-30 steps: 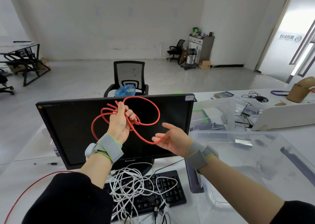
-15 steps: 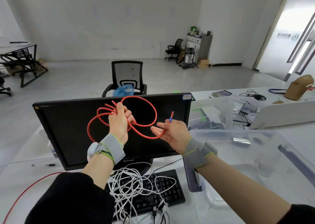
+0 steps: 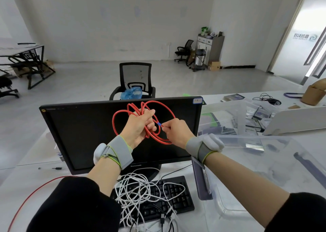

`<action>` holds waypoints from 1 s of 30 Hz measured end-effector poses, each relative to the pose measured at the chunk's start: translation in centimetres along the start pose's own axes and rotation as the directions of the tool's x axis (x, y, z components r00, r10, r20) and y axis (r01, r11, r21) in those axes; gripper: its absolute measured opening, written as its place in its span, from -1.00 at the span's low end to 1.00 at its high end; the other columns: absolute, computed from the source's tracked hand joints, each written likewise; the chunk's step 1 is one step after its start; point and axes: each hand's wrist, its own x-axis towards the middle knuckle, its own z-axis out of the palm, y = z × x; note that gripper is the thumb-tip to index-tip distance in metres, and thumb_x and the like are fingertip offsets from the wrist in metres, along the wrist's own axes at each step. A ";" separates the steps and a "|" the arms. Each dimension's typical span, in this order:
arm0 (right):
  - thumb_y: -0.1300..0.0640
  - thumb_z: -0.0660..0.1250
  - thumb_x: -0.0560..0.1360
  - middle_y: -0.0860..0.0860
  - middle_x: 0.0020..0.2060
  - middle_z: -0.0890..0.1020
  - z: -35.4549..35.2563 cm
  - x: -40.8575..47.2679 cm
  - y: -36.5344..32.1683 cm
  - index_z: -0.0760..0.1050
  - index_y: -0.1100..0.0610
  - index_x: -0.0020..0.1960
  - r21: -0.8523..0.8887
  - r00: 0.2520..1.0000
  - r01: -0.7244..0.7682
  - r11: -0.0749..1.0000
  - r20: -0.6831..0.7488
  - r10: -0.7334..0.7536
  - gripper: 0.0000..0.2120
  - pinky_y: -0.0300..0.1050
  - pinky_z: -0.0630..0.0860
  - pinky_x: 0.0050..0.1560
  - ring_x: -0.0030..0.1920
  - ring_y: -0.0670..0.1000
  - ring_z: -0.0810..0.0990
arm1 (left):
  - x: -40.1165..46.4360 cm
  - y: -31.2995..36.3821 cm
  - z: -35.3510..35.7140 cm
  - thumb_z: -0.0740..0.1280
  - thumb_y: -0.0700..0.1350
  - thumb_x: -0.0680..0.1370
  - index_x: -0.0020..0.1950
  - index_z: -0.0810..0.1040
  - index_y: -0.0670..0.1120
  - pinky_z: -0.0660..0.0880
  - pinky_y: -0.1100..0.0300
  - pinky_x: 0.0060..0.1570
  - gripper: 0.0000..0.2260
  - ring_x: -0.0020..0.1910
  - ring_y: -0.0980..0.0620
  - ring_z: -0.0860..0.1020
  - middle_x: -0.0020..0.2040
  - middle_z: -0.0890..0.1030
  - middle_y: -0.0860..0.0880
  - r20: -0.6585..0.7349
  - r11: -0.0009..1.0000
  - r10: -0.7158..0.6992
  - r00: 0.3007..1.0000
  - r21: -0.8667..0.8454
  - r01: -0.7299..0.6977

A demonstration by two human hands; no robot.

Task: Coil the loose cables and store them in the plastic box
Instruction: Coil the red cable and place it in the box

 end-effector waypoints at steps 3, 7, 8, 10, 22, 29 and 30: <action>0.28 0.12 0.54 -0.02 -0.45 0.36 0.1 0.2 0.4 0.40 0.12 -0.33 0.017 0.990 0.014 1.000 0.138 -0.016 -0.71 -0.15 0.36 -0.26 -0.41 -0.03 0.33 | 0.2 -0.1 -0.4 0.20 -0.28 0.60 -0.37 0.26 -0.07 0.50 0.24 -0.39 -0.65 -0.55 0.14 0.38 -0.60 0.27 0.06 -0.007 0.998 -0.047 0.999 -0.037 0.047; 0.30 0.09 0.55 -0.01 -0.38 0.36 -0.2 0.1 0.4 0.43 0.22 0.28 0.097 0.958 -0.058 0.994 0.286 0.028 -0.67 -0.20 0.36 -0.32 -0.40 -0.06 0.32 | 0.5 -0.3 -1.2 0.22 -0.26 0.60 -0.28 0.37 -0.09 0.54 0.16 -0.25 -0.74 -0.38 0.08 0.47 -0.45 0.42 -0.01 -0.036 0.986 -0.132 0.991 -0.105 0.128; 0.30 0.07 0.56 -0.01 -0.35 0.37 -0.1 0.1 0.3 0.36 0.17 0.37 0.083 0.952 -0.073 0.994 0.302 0.045 -0.60 -0.24 0.36 -0.36 -0.40 -0.06 0.32 | 0.5 -0.4 -1.2 0.23 -0.25 0.60 -0.26 0.39 -0.09 0.54 0.13 -0.23 -0.77 -0.34 0.06 0.48 -0.40 0.43 -0.03 -0.059 0.985 -0.144 0.988 -0.107 0.137; 0.31 0.03 0.57 0.00 -0.31 0.40 0.1 0.2 0.4 0.21 0.06 0.49 0.078 0.942 -0.107 0.991 0.327 0.076 -0.50 -0.25 0.41 -0.40 -0.41 -0.05 0.36 | 0.4 -0.7 -1.0 0.24 -0.24 0.60 -0.21 0.43 -0.11 0.57 0.14 -0.24 -0.82 -0.30 0.05 0.48 -0.33 0.44 -0.05 -0.108 0.985 -0.155 0.982 -0.094 0.145; 0.25 0.16 0.60 0.01 -0.27 0.53 0.1 -0.3 1.2 0.54 0.06 0.25 0.169 0.986 -0.046 0.985 0.166 0.018 -0.70 -0.35 0.37 -0.53 -0.45 -0.10 0.40 | -0.2 -1.4 -1.0 0.19 -0.18 0.62 -0.02 0.50 -0.18 0.55 -0.09 -0.03 -0.88 0.03 -0.24 0.57 0.20 0.44 -0.28 -0.088 0.944 -0.295 0.951 -0.183 0.276; 0.20 0.26 0.56 0.04 -0.15 0.65 1.2 -0.7 1.2 0.60 0.15 0.16 0.137 0.994 0.106 0.985 -0.027 -0.103 -0.77 -0.50 0.39 -0.31 -0.32 -0.19 0.49 | -0.2 -1.7 -1.5 0.16 -0.20 0.63 -0.04 0.50 -0.22 0.54 0.01 -0.21 -0.84 -0.08 -0.15 0.60 -0.01 0.54 -0.26 -0.088 0.923 -0.352 0.932 -0.196 0.330; 0.19 0.27 0.56 0.05 -0.09 0.66 1.4 -0.8 1.3 0.61 0.15 0.16 0.122 0.992 0.120 0.985 -0.041 -0.115 -0.78 -0.50 0.40 -0.28 -0.29 -0.18 0.49 | -0.2 -1.8 -1.5 0.15 -0.21 0.63 -0.05 0.49 -0.22 0.53 0.02 -0.22 -0.84 -0.09 -0.14 0.60 -0.03 0.55 -0.26 -0.092 0.920 -0.361 0.928 -0.201 0.338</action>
